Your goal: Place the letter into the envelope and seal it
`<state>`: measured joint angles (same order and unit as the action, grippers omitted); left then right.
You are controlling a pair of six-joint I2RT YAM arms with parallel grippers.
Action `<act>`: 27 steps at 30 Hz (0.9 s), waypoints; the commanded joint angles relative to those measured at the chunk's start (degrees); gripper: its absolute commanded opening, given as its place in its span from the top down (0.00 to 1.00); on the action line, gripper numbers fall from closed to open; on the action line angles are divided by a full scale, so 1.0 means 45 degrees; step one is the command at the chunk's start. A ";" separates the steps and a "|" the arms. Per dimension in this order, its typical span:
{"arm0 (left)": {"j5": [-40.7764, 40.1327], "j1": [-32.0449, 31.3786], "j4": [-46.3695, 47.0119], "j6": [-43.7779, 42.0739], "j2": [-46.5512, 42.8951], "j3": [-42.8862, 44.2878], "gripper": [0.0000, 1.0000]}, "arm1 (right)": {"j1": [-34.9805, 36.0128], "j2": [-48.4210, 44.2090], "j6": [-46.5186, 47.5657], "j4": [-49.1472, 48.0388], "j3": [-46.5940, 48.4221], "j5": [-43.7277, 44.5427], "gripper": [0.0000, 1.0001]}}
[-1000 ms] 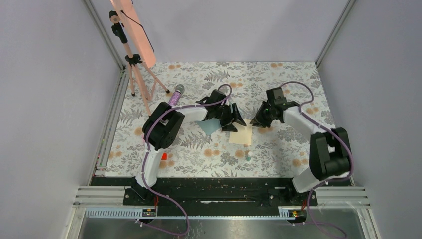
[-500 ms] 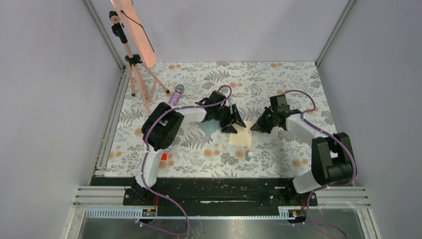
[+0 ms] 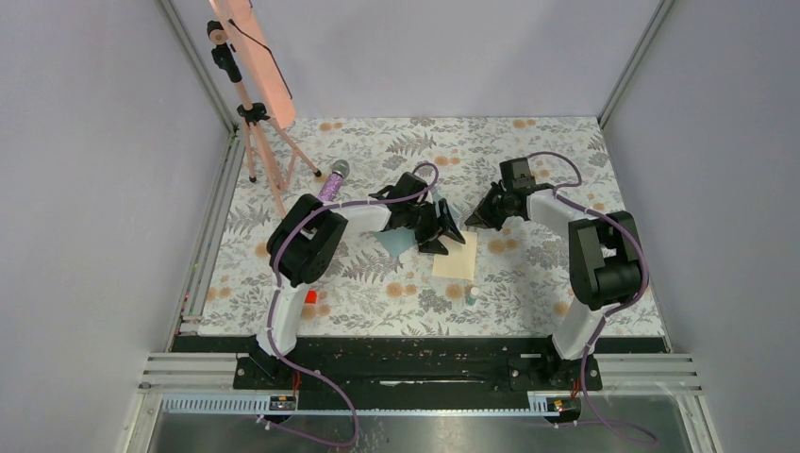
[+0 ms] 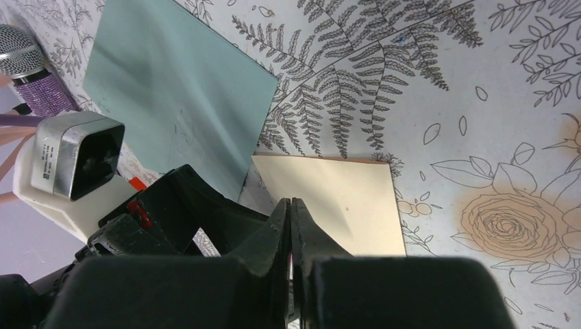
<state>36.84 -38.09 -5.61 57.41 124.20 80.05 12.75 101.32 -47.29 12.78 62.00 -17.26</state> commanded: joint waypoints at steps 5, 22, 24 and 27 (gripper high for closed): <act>-0.0540 0.0018 -0.1020 -0.0410 -0.0059 -0.0311 0.36 | 0.0061 -0.0450 0.0137 -0.0158 -0.1257 -0.0264 1.00; -0.0556 0.0107 -0.1117 -0.0361 0.0182 -0.0078 0.36 | 0.0398 -0.3561 0.0924 0.0797 -0.4572 -0.0552 1.00; -0.0567 0.0137 -0.1133 -0.0392 0.0197 -0.0047 0.36 | 0.0343 -0.4192 0.1228 0.1163 -0.4595 0.0110 0.94; -0.0576 0.0165 -0.1196 -0.0453 0.0231 0.0043 0.36 | -0.0099 -0.4590 0.1203 0.1287 -0.4458 0.0713 0.53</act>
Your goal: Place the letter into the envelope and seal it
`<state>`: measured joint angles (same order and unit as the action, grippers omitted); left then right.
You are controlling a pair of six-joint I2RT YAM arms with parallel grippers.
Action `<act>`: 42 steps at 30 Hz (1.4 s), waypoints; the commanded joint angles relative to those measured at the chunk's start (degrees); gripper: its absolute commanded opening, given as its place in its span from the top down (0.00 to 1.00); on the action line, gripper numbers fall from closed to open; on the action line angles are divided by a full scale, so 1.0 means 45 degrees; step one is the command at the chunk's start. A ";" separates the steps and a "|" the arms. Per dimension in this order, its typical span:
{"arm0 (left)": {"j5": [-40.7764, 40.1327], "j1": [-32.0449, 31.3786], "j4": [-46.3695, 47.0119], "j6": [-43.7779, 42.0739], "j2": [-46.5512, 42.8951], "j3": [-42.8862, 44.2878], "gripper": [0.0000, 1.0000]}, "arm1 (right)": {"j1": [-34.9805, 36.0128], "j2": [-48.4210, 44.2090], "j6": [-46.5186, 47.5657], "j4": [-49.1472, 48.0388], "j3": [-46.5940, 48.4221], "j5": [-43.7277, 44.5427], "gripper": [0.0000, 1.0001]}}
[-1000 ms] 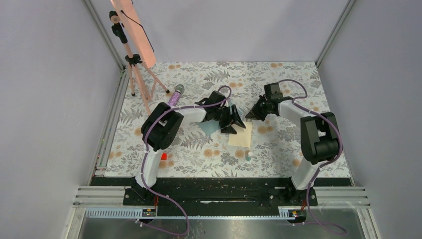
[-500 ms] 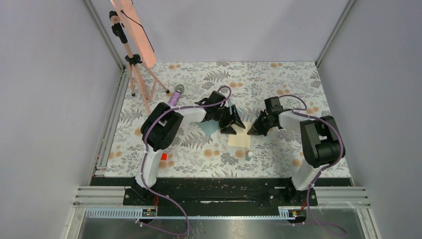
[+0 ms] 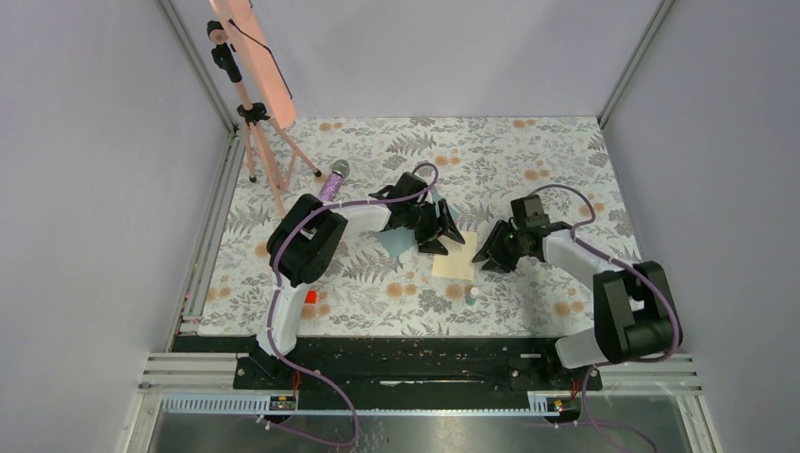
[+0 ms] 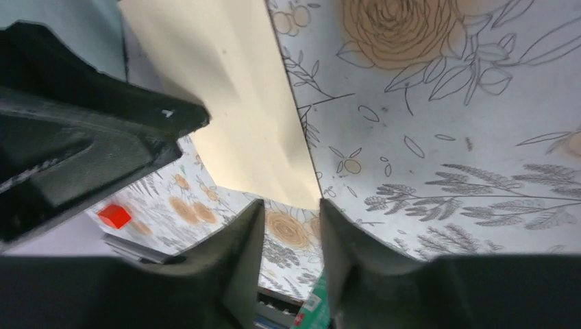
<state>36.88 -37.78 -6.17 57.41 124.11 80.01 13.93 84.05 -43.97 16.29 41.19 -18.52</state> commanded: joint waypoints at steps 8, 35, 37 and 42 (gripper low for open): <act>-0.0244 0.0206 -0.1229 -0.0739 0.0296 0.0399 0.36 | -0.1141 0.1255 -0.1106 -0.1649 0.0615 -0.1386 0.45; 0.0755 0.0407 -0.1343 -0.0965 0.1287 0.1532 0.36 | -0.1123 0.1882 -0.4622 -0.8701 -0.1795 -0.4444 0.45; 0.0749 0.0418 -0.1330 -0.0975 0.1296 0.1513 0.36 | -0.1123 0.1744 -0.5088 -0.9489 -0.2145 -0.4582 0.45; 0.0776 0.0392 -0.1327 -0.0944 0.1288 0.1436 0.36 | -0.1127 0.1571 -0.5403 -1.0004 -0.2326 -0.4660 0.46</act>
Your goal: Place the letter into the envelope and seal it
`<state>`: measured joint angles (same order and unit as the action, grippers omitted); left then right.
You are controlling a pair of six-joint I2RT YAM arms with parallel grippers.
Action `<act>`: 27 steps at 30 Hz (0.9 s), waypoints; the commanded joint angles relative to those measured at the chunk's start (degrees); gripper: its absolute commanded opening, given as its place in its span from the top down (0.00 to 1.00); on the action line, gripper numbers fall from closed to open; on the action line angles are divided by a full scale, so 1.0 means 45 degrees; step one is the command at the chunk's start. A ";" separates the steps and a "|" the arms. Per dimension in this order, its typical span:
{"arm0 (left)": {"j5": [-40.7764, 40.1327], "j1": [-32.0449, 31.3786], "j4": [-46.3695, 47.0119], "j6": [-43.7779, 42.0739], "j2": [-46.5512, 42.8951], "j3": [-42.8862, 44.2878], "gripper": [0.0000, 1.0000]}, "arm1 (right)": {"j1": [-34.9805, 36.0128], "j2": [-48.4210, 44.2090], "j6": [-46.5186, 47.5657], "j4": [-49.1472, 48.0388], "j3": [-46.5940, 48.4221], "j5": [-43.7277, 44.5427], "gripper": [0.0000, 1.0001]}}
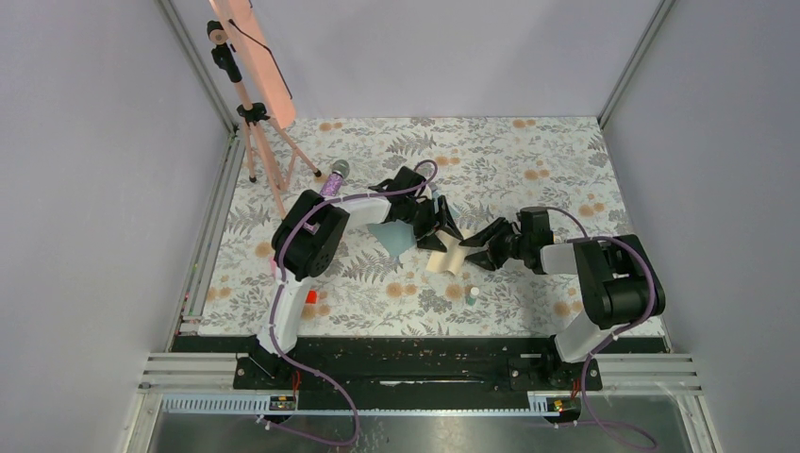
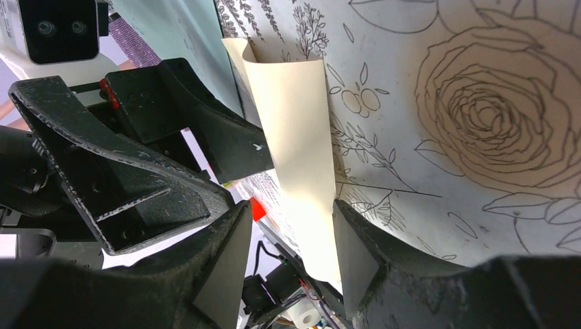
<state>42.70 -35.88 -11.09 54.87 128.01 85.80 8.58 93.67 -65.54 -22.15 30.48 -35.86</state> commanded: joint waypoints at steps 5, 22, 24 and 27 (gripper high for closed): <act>-0.0538 -0.0019 -0.0229 -0.0413 0.0355 0.0043 0.36 | 0.0068 -0.0829 -0.0650 -0.1497 0.0212 -0.0939 0.46; -0.0503 -0.0023 -0.0268 -0.0402 0.0168 -0.0106 0.36 | 0.0047 -0.1693 -0.0408 -0.1358 -0.0333 0.0338 0.44; -0.0489 -0.0015 -0.0288 -0.0377 0.0180 -0.0109 0.36 | 0.0046 -0.1968 0.0207 0.0270 -0.0219 0.1061 0.43; -0.0465 -0.0005 -0.0290 -0.0356 0.0189 -0.0097 0.36 | 0.0049 -0.2266 0.1292 0.2779 0.0144 0.2049 0.42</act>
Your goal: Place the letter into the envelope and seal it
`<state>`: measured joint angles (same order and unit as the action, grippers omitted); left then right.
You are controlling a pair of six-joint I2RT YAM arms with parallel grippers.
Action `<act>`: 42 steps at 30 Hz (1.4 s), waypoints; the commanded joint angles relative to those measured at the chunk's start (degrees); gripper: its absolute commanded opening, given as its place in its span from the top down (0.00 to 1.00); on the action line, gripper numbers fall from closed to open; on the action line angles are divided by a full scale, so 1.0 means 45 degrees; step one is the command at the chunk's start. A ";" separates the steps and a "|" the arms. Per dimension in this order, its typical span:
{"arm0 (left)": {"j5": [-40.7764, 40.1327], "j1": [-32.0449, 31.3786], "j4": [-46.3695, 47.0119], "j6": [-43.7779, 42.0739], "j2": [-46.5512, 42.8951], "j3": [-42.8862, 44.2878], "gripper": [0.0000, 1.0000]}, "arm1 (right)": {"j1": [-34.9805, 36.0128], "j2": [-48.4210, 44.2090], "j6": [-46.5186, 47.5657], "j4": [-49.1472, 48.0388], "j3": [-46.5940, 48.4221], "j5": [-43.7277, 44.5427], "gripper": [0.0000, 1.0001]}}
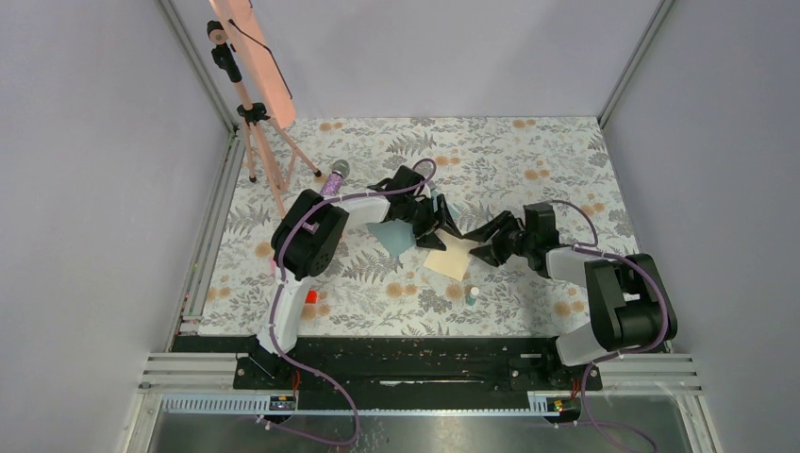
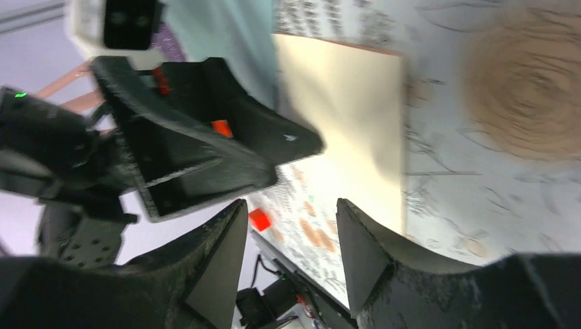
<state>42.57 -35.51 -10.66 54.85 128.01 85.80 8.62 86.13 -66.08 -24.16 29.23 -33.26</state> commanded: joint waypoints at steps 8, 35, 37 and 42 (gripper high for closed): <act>-0.0486 -0.0094 -0.0328 -0.0282 0.0311 -0.0008 0.36 | 0.0285 0.0748 0.1331 0.3094 0.0422 0.1555 0.41; -0.0376 -0.0088 -0.0214 -0.0108 0.0335 -0.0044 0.36 | 0.0389 0.1986 -0.1987 -0.6528 -0.1153 -0.1177 0.42; -0.0365 -0.0098 -0.0225 -0.0108 0.0298 -0.0077 0.36 | 0.0389 0.1231 -0.1091 -0.5002 -0.1329 -0.0645 0.42; -0.0416 -0.0095 -0.0199 -0.0060 0.0309 -0.0082 0.36 | 0.0389 -0.1012 0.1053 0.0114 -0.1323 0.1306 0.38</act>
<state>42.76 -35.24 -10.63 55.44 128.03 85.80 9.98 88.84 -70.08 -38.26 22.76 -33.52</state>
